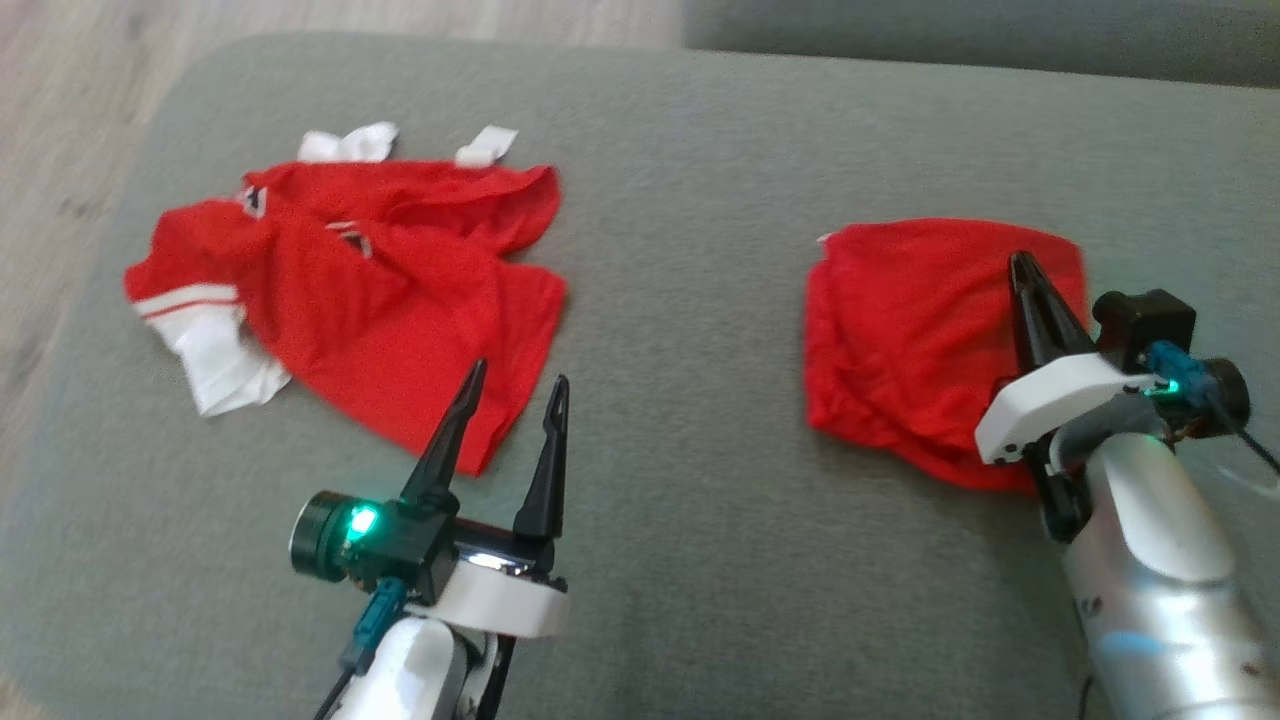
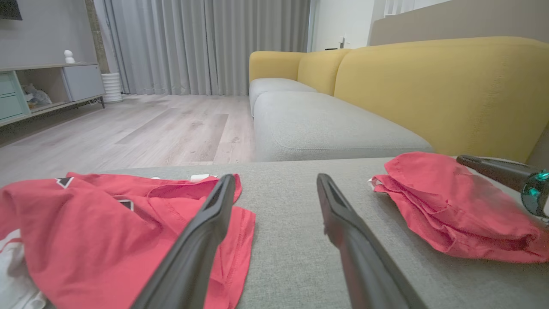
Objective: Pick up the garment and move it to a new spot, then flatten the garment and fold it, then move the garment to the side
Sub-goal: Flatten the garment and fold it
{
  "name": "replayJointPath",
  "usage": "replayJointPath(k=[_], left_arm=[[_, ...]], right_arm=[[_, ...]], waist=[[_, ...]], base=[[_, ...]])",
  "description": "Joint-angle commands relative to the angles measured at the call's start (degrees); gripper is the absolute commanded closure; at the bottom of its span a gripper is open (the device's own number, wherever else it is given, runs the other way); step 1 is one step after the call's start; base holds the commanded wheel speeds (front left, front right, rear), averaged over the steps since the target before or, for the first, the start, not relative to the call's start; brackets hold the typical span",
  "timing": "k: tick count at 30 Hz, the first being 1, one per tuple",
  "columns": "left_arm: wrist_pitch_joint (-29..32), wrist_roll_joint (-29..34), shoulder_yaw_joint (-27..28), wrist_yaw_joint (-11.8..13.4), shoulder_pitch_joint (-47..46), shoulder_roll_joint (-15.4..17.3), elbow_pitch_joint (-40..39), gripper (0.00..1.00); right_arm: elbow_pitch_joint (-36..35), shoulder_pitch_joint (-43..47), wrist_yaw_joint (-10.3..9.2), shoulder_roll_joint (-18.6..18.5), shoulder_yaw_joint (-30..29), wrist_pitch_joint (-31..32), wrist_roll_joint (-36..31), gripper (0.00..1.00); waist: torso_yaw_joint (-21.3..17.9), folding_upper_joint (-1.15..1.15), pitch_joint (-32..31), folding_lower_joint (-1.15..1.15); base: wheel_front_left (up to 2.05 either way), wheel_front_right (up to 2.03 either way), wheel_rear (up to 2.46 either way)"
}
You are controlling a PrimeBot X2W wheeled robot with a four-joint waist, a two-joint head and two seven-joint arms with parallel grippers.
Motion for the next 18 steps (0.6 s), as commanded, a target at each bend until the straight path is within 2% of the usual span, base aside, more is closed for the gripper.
replayJointPath(k=[1, 7, 12, 14, 18], left_arm=[[-0.54, 0.23, 1.07, 0.24, -2.92, -0.07, -1.71, 0.00], [-0.54, -0.30, -0.19, 0.69, -3.68, -0.13, -1.34, 0.00], [-0.54, -0.70, -0.33, 1.13, -3.34, -0.15, -1.47, 0.00], [-0.54, -0.75, -0.29, 1.21, -3.09, -0.15, -1.54, 0.00], [-0.54, -0.72, -0.45, 1.20, -3.07, -0.15, -1.17, 0.00]], right_arm=[[2.38, -3.65, -0.05, -0.82, 0.70, -1.31, -1.96, 1.00], [14.20, -7.49, -0.05, -1.32, 0.35, -2.24, -4.48, 1.00], [13.02, -9.26, -0.05, -0.11, 0.10, -3.18, -4.51, 1.00], [10.98, -8.83, -0.05, 0.70, 1.41, -3.23, -4.08, 1.00], [11.33, -6.59, -0.05, 1.53, 6.23, -3.25, -2.92, 1.00]], waist=[[2.95, 0.00, 2.16, -0.01], [5.60, 0.00, 1.92, -0.01], [6.07, 0.00, 1.38, -0.01], [6.03, 0.00, 1.22, -0.01], [6.02, 0.00, 0.55, -0.01]], base=[[0.00, 0.00, 0.00], [0.00, 0.00, 0.00], [0.00, 0.00, 0.00], [0.00, 0.00, 0.00], [0.00, 0.00, 0.00]])
